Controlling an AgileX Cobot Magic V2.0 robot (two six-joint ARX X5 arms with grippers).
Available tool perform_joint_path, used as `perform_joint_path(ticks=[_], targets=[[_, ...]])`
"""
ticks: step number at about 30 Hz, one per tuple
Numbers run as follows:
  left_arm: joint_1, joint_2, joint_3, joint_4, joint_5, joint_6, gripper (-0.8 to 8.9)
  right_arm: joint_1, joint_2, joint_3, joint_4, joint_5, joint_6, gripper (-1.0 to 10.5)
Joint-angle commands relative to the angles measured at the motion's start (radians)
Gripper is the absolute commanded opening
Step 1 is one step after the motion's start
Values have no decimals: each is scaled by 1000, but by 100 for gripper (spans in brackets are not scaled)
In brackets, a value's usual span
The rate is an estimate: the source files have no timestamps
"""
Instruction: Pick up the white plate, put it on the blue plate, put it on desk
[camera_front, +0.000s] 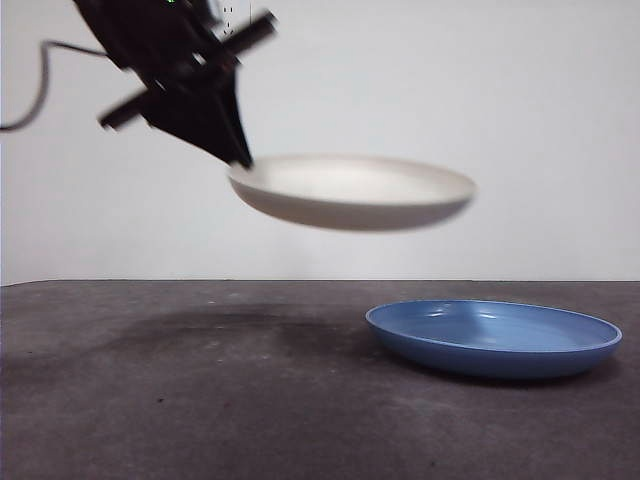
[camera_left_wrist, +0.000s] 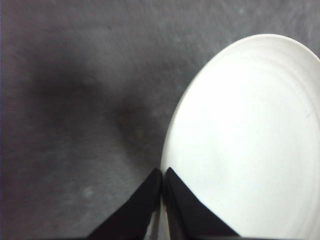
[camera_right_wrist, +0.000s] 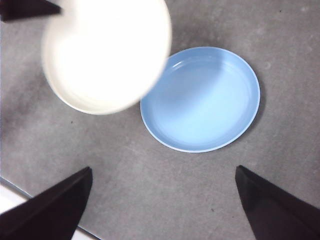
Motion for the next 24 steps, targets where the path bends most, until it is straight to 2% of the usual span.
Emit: perform_joint_path(ticks=[1, 14, 24], targets=[[-38, 72, 62, 24, 5, -24, 9, 4, -18, 21, 5, 3, 31, 460], [-135, 413, 306, 15, 5, -47, 10, 4, -80, 21, -45, 24, 56, 460], [-159, 532, 385, 15, 5, -50, 9, 4, -81, 21, -49, 26, 56, 460]])
